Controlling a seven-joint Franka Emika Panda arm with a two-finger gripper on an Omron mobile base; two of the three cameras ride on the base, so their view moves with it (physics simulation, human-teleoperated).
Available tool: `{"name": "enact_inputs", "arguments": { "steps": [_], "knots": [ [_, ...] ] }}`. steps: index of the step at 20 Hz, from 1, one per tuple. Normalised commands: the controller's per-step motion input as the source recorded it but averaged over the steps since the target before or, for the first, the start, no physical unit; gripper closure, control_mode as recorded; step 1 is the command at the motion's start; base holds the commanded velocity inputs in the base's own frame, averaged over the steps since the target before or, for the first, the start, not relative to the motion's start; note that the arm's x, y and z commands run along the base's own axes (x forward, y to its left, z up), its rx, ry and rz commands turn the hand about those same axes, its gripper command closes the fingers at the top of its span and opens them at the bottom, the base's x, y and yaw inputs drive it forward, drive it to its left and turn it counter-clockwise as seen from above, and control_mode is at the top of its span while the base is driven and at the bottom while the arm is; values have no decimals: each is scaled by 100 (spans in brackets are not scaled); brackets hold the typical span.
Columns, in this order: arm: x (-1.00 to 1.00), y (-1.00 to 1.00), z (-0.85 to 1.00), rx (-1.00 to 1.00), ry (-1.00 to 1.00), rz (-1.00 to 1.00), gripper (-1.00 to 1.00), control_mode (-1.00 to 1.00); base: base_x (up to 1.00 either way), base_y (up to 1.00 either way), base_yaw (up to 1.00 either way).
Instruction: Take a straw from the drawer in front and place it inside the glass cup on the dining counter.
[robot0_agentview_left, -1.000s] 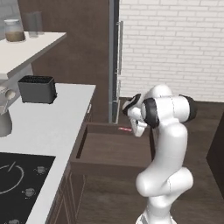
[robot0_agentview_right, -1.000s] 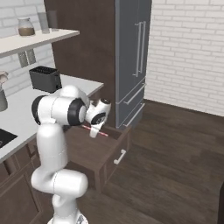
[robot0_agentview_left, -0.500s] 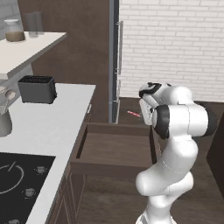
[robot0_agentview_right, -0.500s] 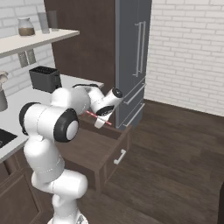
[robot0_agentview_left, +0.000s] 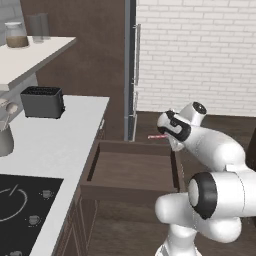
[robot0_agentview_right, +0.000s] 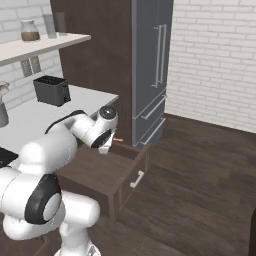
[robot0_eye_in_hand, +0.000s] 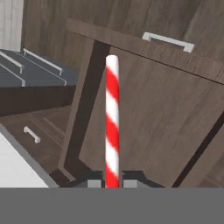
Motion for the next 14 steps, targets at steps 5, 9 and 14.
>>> {"name": "enact_inputs", "arguments": {
  "steps": [5, 9, 14],
  "knots": [
    [-100, 2, 23, -14, -17, -1, 100, -100, 0, 0, 0],
    [-79, 0, 48, -9, 4, -2, 100, -100, 0, 0, 0],
    [-51, 9, 57, -15, 23, 0, 100, -100, 0, 0, 0]
  ]
}}
